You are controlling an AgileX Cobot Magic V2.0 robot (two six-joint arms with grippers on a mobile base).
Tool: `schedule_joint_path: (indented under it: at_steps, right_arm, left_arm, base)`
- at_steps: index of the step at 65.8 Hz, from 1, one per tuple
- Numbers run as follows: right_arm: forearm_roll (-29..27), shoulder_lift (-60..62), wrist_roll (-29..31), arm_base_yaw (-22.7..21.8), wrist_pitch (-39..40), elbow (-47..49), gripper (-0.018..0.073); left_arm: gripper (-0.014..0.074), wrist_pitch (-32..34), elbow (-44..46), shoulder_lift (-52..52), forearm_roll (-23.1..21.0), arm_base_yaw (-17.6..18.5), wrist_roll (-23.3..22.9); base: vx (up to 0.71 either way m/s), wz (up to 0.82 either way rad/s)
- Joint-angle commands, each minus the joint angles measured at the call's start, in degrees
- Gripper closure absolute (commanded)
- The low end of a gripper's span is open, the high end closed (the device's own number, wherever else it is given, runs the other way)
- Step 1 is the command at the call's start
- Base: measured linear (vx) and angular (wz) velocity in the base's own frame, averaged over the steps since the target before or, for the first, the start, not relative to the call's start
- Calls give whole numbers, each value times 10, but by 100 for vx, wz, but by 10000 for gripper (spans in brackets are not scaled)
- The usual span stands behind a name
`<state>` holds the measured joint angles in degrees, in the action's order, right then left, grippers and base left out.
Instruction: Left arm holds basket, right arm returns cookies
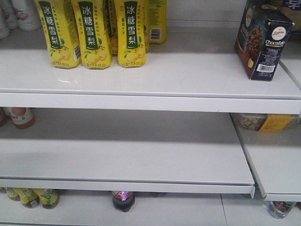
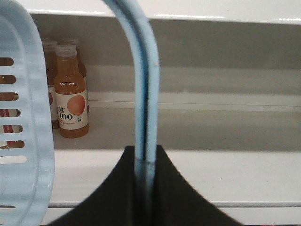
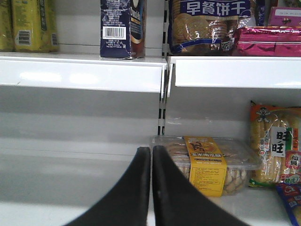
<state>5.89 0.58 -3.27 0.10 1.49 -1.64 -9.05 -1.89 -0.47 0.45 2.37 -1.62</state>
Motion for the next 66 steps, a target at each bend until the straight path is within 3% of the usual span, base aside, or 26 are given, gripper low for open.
schedule_joint_path:
  at_steps: [1,66]
  right_arm:
    - [5,7,1,-3,45,-1,566]
    - [5,7,1,-3,47,-1,566]
  left_arm:
    - [603,57,15,-10,11,5,7]
    - [603,57,15,-10,11,5,7]
  base:
    - [0,0]
    - [0,0]
